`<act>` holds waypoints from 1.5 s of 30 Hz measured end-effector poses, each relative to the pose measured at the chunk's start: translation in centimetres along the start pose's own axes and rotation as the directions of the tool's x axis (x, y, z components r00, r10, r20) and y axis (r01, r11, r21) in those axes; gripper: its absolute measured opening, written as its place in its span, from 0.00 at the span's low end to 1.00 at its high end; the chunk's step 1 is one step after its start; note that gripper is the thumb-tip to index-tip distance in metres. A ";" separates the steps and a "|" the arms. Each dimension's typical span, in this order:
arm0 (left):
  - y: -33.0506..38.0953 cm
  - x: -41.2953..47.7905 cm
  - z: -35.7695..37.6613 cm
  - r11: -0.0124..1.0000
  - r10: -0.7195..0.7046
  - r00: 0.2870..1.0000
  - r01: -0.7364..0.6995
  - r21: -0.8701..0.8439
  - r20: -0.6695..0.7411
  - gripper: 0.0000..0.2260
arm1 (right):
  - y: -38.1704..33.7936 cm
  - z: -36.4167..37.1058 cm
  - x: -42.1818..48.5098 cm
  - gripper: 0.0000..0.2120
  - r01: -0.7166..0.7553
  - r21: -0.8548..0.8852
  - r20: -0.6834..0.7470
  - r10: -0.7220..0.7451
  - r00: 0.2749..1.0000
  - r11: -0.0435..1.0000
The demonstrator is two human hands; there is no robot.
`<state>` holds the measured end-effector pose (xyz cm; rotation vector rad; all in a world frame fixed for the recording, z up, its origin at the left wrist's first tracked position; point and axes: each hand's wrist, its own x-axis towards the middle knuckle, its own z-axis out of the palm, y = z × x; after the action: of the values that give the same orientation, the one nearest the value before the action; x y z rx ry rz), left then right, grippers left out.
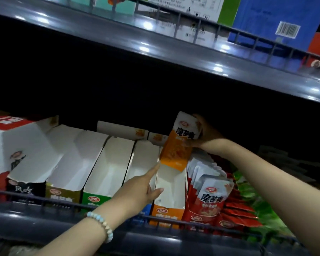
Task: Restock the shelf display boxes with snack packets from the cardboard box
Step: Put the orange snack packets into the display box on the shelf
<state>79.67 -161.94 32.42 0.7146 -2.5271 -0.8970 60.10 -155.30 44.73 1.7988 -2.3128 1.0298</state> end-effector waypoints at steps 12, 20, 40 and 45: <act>-0.5 0.2 0.4 1.000 -0.006 1.000 0.006 -0.006 -0.012 0.32 | 1.7 4.6 2.2 0.44 -0.036 -0.168 0.183 0.067 0.981 0.985; -0.4 0.1 0.4 1.000 -0.008 1.000 0.008 0.005 -0.004 0.32 | 1.8 5.5 2.4 0.28 0.047 -0.438 0.249 0.071 0.966 0.898; 1.2 -7.3 -0.1 0.953 0.191 0.950 -0.119 0.280 -0.246 0.26 | -4.8 -0.2 -7.4 0.28 0.081 -0.272 0.170 -0.035 0.985 0.959; -0.5 -12.8 1.0 0.946 0.203 0.952 -0.130 0.297 -0.229 0.27 | -7.1 0.9 -15.4 0.30 0.228 -0.399 0.187 -0.164 0.968 0.888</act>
<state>89.72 -154.50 29.26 0.6366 -2.4556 -0.3649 71.71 -143.38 41.09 1.9215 -2.1484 0.3429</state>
